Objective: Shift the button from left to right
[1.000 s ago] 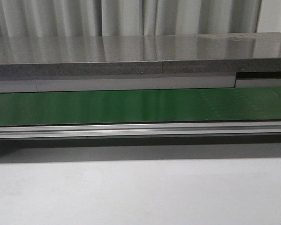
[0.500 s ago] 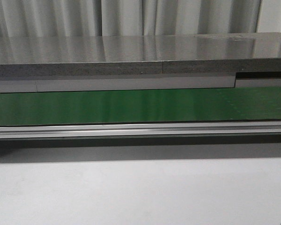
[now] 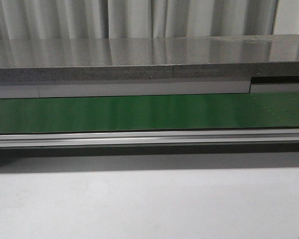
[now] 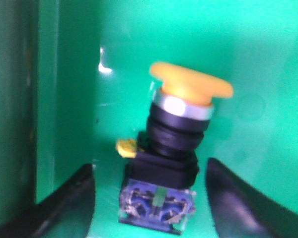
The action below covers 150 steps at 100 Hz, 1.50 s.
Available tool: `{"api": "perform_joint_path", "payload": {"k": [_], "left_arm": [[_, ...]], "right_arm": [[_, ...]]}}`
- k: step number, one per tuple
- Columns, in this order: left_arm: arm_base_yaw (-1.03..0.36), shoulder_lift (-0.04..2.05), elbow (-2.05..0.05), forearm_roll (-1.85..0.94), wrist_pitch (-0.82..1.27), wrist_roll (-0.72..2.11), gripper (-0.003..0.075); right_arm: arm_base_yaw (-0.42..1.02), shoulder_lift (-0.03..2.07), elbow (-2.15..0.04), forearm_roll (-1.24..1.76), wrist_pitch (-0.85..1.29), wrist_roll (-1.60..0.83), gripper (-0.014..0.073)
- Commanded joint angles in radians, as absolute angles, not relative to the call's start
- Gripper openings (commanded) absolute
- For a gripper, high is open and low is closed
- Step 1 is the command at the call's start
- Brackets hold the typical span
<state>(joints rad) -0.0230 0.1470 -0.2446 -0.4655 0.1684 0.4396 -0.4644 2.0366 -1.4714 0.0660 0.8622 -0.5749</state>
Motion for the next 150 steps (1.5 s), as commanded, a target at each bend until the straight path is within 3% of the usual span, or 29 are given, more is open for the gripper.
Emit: {"api": "perform_joint_path", "payload": {"k": [1, 47, 70, 118, 150], "left_arm": [[-0.030, 0.160, -0.272, -0.479, 0.091, 0.440, -0.0020], [-0.030, 0.160, -0.272, -0.479, 0.091, 0.440, -0.0020], [-0.030, 0.160, -0.272, -0.479, 0.091, 0.440, -0.0020], [-0.030, 0.160, -0.272, -0.479, 0.091, 0.440, -0.0020], [-0.030, 0.160, -0.272, -0.479, 0.091, 0.440, -0.0020]], "right_arm": [[-0.471, 1.977, -1.502, 0.067, 0.856, -0.569, 0.0557], [-0.501, 1.868, -1.506, 0.049, 0.814, -0.470, 0.0551], [-0.484, 1.763, -1.506, 0.244, 0.751, -0.473, 0.0551], [-0.239, 1.492, -1.456, 0.340, 0.623, -0.480, 0.0551], [-0.100, 1.237, -1.211, 0.346, 0.469, -0.480, 0.0551]]}}
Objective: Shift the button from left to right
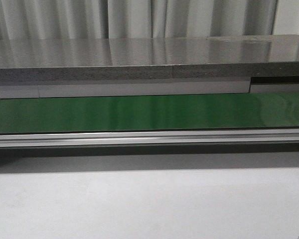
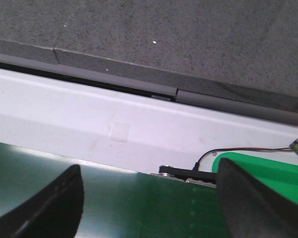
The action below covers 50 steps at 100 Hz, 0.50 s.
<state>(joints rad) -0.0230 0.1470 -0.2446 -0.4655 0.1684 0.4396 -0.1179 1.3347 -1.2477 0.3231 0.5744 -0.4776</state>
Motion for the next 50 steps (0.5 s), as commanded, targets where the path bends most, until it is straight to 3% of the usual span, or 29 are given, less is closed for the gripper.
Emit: {"api": "perform_joint_path", "payload": {"k": [1, 50], "left_arm": [[-0.030, 0.160, -0.272, -0.479, 0.091, 0.440, -0.0020], [-0.030, 0.160, -0.272, -0.479, 0.091, 0.440, -0.0020]], "right_arm": [[-0.098, 1.230, -1.197, 0.346, 0.466, -0.480, 0.0551], [-0.049, 0.689, -0.652, 0.396, 0.293, -0.480, 0.0551]]}}
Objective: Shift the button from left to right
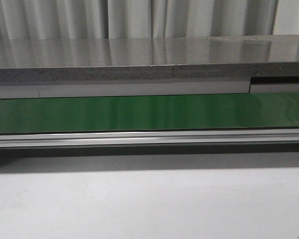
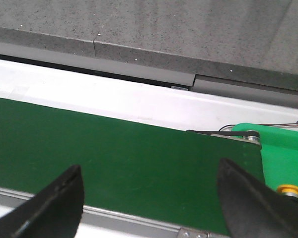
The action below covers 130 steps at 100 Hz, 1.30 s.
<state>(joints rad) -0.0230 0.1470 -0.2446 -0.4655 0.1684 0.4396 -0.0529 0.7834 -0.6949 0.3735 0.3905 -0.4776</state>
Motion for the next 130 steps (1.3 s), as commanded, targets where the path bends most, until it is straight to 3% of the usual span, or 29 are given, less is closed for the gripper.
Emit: {"api": "perform_joint_path", "payload": {"k": [1, 43, 78, 89, 118, 130], "left_arm": [[-0.030, 0.160, -0.272, -0.479, 0.091, 0.440, -0.0020], [-0.030, 0.160, -0.272, -0.479, 0.091, 0.440, -0.0020], [-0.030, 0.160, -0.272, -0.479, 0.091, 0.440, -0.0020], [-0.030, 0.160, -0.272, -0.479, 0.091, 0.440, -0.0020], [-0.030, 0.160, -0.272, -0.479, 0.091, 0.440, -0.0020], [-0.030, 0.160, -0.272, -0.479, 0.091, 0.440, -0.0020]], "right_arm": [[-0.049, 0.670, -0.645, 0.396, 0.292, -0.480, 0.0551], [-0.049, 0.195, -0.427, 0.429, 0.371, -0.480, 0.0551], [-0.049, 0.143, -0.420, 0.429, 0.401, -0.480, 0.0531], [-0.049, 0.143, -0.420, 0.429, 0.404, -0.480, 0.0416], [-0.049, 0.143, -0.420, 0.429, 0.410, -0.480, -0.0063], [-0.049, 0.143, -0.420, 0.430, 0.410, -0.480, -0.0067]]}}
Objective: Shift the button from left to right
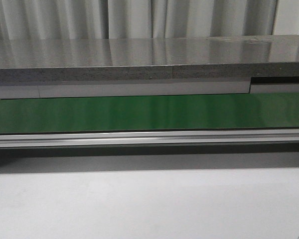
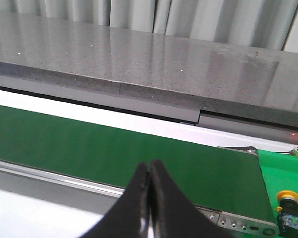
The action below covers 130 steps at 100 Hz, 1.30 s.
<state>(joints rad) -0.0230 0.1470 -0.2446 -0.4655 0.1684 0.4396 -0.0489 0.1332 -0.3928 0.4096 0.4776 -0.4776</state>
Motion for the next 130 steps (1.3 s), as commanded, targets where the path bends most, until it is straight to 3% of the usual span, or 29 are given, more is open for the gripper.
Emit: {"api": "perform_joint_path", "payload": {"k": [1, 86, 118, 130], "left_arm": [[-0.030, 0.160, -0.272, -0.479, 0.091, 0.440, -0.0020], [-0.030, 0.160, -0.272, -0.479, 0.091, 0.440, -0.0020], [-0.030, 0.160, -0.272, -0.479, 0.091, 0.440, -0.0020], [-0.030, 0.160, -0.272, -0.479, 0.091, 0.440, -0.0020]], "right_arm": [[-0.049, 0.143, -0.420, 0.430, 0.410, -0.480, -0.0067], [0.004, 0.131, -0.413, 0.403, 0.404, -0.464, -0.0067], [0.082, 0.066, -0.242, 0.079, 0.232, -0.033, -0.0067], [0.092, 0.015, -0.151, 0.050, 0.150, 0.011, -0.0067]]}}
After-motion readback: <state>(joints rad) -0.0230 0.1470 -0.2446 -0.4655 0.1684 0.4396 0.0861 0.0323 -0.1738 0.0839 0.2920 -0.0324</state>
